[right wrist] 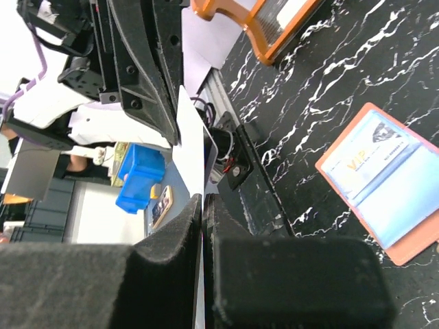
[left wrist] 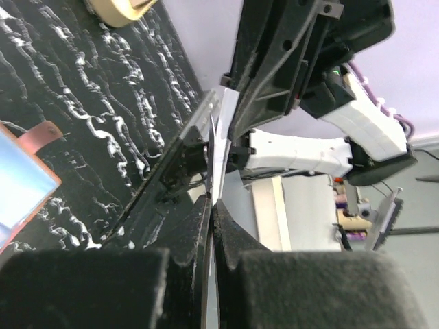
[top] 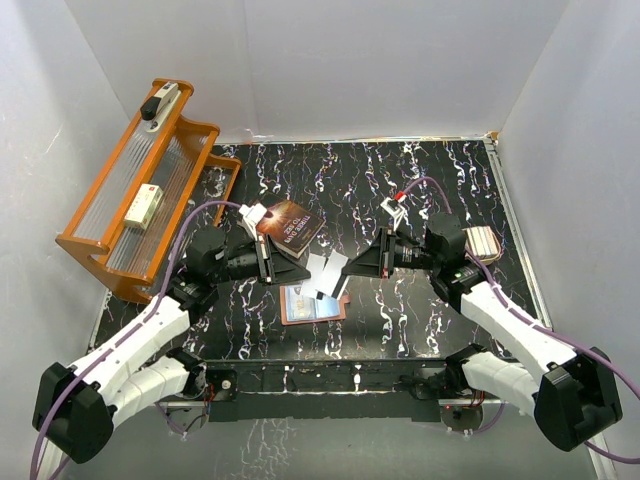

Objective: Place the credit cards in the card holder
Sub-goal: Pick up the credit card from the storage box, then insert the credit card into the card holder.

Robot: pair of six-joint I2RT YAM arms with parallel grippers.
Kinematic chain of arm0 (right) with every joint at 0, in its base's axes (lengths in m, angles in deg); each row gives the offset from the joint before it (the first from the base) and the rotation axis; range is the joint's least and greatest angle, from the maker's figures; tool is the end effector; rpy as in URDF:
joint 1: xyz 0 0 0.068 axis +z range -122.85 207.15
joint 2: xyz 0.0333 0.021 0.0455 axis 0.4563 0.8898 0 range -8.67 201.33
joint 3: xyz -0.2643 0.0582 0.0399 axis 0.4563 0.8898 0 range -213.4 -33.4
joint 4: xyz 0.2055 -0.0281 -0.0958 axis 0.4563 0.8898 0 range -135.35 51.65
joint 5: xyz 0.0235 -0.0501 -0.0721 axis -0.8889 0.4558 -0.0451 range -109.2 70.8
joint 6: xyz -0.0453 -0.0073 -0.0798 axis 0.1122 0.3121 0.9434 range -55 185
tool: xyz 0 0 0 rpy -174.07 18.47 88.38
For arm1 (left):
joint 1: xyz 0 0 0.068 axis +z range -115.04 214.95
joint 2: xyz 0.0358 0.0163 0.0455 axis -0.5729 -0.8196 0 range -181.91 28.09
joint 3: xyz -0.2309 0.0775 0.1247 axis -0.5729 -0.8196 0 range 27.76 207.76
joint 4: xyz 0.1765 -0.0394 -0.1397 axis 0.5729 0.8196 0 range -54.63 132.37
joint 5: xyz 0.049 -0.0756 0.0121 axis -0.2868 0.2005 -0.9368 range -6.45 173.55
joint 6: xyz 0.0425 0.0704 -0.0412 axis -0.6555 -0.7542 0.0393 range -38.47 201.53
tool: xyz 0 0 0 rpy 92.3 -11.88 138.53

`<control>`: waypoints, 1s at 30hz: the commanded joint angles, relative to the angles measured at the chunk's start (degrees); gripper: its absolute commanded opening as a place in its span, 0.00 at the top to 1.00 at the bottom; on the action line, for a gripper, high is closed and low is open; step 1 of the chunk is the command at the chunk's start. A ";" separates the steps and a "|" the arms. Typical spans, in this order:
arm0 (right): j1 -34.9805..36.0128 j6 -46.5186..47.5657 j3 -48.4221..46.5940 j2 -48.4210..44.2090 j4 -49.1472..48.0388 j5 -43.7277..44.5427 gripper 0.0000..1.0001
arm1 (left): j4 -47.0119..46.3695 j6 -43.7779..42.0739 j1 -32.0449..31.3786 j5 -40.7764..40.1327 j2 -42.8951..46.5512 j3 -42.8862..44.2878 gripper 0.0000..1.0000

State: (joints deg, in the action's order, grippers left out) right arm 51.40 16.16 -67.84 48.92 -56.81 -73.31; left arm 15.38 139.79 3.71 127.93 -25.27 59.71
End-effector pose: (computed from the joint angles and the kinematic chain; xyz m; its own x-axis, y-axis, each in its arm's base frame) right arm 0.1678 0.1490 0.2850 -0.8474 0.1023 -0.5210 -0.4955 0.2000 0.8452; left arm 0.1512 -0.1592 0.3021 -0.8348 -0.2045 -0.5111 0.4914 0.1417 -0.8594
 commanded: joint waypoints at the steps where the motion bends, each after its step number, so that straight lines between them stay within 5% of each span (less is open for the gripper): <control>1: -0.87 5.46 -3.77 -0.12 5.71 5.02 1.00 | 15.83 -9.21 -0.19 -5.31 1.34 5.56 1.00; 9: -0.92 16.15 -5.75 4.37 16.65 11.13 1.00 | 29.27 -13.25 -0.13 -17.13 -1.04 5.71 1.00; 20: -0.94 16.10 -2.96 16.32 11.58 14.95 1.00 | 13.44 -4.94 -0.09 -14.35 -7.67 -2.67 1.00; 30: -0.87 18.84 -2.25 23.34 10.63 20.18 1.00 | 11.94 -4.44 -0.08 -17.43 -13.29 -5.18 1.00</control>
State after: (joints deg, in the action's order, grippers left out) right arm 50.70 32.66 -70.85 71.28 -42.54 -56.07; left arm 30.36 134.28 3.69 111.02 -37.10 56.23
